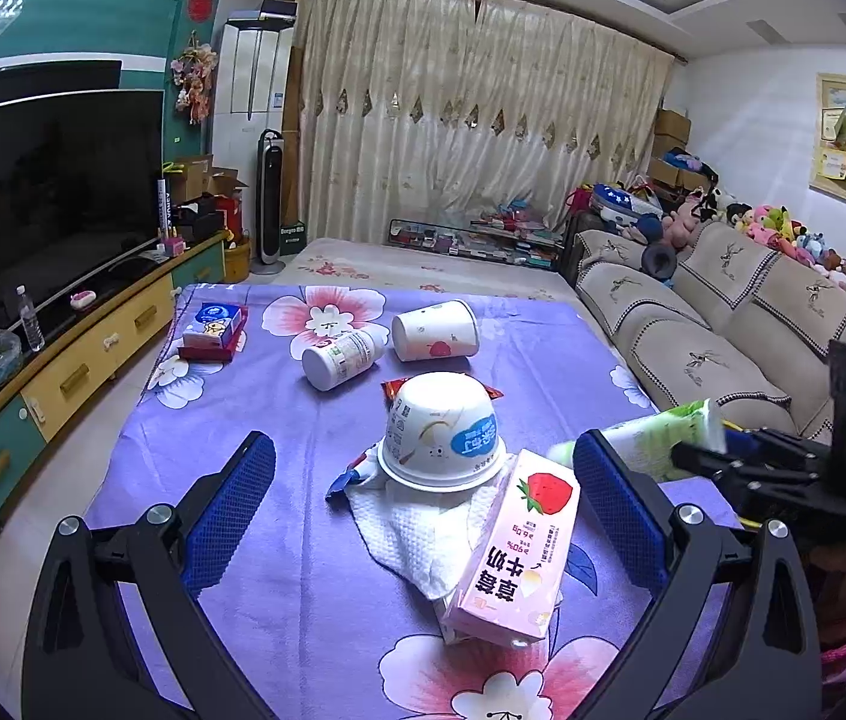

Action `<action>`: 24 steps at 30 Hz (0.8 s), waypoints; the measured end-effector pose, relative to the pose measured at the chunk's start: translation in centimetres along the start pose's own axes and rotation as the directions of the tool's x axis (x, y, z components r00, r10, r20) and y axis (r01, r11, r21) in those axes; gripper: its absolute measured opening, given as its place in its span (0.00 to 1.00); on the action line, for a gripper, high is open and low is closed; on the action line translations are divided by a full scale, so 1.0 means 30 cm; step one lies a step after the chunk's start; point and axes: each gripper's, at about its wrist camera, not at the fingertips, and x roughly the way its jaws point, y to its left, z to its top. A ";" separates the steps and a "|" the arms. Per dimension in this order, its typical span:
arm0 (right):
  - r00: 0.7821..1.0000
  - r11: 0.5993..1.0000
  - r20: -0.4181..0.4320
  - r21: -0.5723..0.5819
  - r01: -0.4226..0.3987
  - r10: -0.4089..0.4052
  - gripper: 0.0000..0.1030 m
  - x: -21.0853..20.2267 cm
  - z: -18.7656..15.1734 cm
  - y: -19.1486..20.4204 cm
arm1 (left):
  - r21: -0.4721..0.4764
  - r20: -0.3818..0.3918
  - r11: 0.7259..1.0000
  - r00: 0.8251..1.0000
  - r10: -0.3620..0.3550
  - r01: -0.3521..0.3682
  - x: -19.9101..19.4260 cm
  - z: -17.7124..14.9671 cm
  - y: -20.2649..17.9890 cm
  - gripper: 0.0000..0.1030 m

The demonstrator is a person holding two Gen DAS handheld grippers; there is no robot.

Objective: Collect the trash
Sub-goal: 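Lift the green bottle, carry it over the bin and open the right gripper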

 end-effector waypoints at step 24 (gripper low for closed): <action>0.981 0.960 0.101 0.246 0.137 -0.166 0.48 -0.243 0.012 -0.322 | 0.056 -0.035 0.997 0.998 -0.051 0.053 0.024 -0.007 -0.121 0.95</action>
